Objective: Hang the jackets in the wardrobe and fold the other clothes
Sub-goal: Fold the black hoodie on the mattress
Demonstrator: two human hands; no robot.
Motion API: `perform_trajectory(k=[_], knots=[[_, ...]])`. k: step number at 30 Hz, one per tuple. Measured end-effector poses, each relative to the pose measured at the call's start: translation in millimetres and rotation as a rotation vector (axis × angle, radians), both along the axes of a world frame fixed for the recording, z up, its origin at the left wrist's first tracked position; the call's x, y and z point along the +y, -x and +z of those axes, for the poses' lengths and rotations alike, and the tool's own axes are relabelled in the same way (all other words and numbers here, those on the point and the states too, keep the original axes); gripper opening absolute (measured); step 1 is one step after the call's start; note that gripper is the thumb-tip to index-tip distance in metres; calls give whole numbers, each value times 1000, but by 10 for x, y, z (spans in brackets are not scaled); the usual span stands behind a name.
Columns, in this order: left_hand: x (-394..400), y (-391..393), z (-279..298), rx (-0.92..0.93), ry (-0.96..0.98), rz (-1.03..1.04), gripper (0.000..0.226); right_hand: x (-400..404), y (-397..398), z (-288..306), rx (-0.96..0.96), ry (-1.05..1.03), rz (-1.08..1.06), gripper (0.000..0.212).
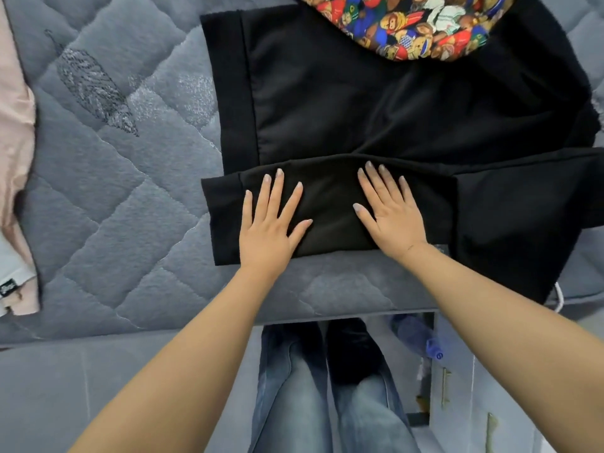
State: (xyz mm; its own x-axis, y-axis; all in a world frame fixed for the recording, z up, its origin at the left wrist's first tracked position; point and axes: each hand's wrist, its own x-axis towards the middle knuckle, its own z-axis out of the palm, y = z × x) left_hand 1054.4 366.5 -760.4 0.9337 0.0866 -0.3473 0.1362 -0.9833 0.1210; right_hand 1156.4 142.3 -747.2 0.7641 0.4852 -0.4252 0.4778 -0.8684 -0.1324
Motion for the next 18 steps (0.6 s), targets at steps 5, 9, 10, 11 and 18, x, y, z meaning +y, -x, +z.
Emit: perform_trajectory(k=[5, 9, 10, 11, 18], knots=[[-59, -130, 338, 158, 66, 21, 67, -339, 133, 441, 190, -277, -228, 50], [-600, -132, 776, 20, 376, 214, 49, -1142, 357, 890, 39, -489, -515, 32], [-806, -101, 854, -5, 445, 226, 44, -1384, 414, 952, 1, -484, -580, 30], [-1029, -62, 897, -4, 515, 240, 39, -1630, 467, 982, -20, -471, -657, 30], [-2713, 236, 674, 367, 964, 639, 44, -2913, 617, 747, 202, -396, -1241, 71]])
